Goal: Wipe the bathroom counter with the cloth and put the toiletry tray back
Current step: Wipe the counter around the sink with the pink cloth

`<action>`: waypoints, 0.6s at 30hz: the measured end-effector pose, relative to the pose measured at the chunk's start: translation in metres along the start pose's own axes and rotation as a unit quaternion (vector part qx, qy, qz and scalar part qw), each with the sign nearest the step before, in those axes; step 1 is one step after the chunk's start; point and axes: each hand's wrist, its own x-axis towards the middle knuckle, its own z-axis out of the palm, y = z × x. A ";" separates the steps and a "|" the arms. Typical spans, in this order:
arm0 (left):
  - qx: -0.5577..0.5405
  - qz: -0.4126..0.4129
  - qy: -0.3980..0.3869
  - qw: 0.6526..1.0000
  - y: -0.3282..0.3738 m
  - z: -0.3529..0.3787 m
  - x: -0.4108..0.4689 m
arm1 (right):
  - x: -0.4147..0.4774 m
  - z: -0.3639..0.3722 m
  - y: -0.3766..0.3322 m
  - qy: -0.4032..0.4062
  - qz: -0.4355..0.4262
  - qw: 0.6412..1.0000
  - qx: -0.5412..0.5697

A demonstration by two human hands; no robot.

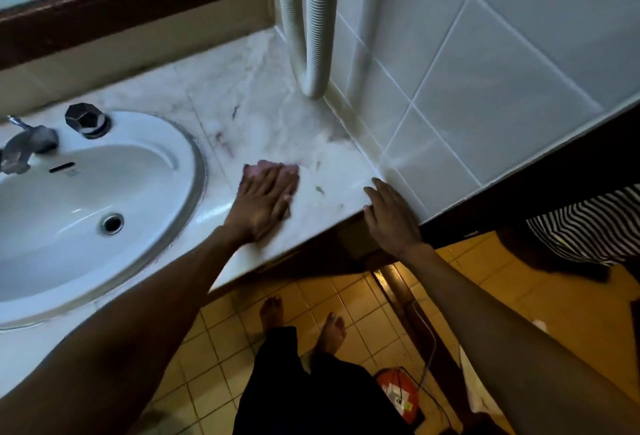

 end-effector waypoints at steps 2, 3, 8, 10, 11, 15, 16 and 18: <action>-0.033 -0.113 0.017 0.993 0.003 -0.007 0.025 | -0.003 -0.003 0.001 -0.011 0.000 1.000 -0.005; -0.052 -0.167 0.025 0.984 0.015 -0.008 0.040 | -0.005 -0.004 0.002 -0.021 0.002 1.000 -0.008; -0.075 -0.178 0.014 0.981 0.083 0.002 0.099 | -0.017 -0.007 0.009 -0.080 0.013 0.995 -0.052; -0.060 -0.131 0.003 0.990 0.099 0.006 0.104 | -0.019 -0.010 0.009 -0.086 0.015 0.994 -0.060; -0.046 -0.098 0.000 0.994 0.106 0.007 0.102 | -0.021 -0.012 0.007 -0.087 0.019 0.994 -0.060; 0.027 0.092 0.010 0.995 0.102 0.017 0.062 | -0.021 -0.015 0.004 -0.082 0.031 0.995 -0.043; 0.040 0.131 0.010 0.991 0.091 0.018 0.052 | -0.021 -0.016 0.003 -0.078 0.034 0.996 -0.035; 0.057 0.180 0.001 0.982 0.067 0.015 0.046 | -0.019 -0.017 0.003 -0.072 0.036 0.996 -0.025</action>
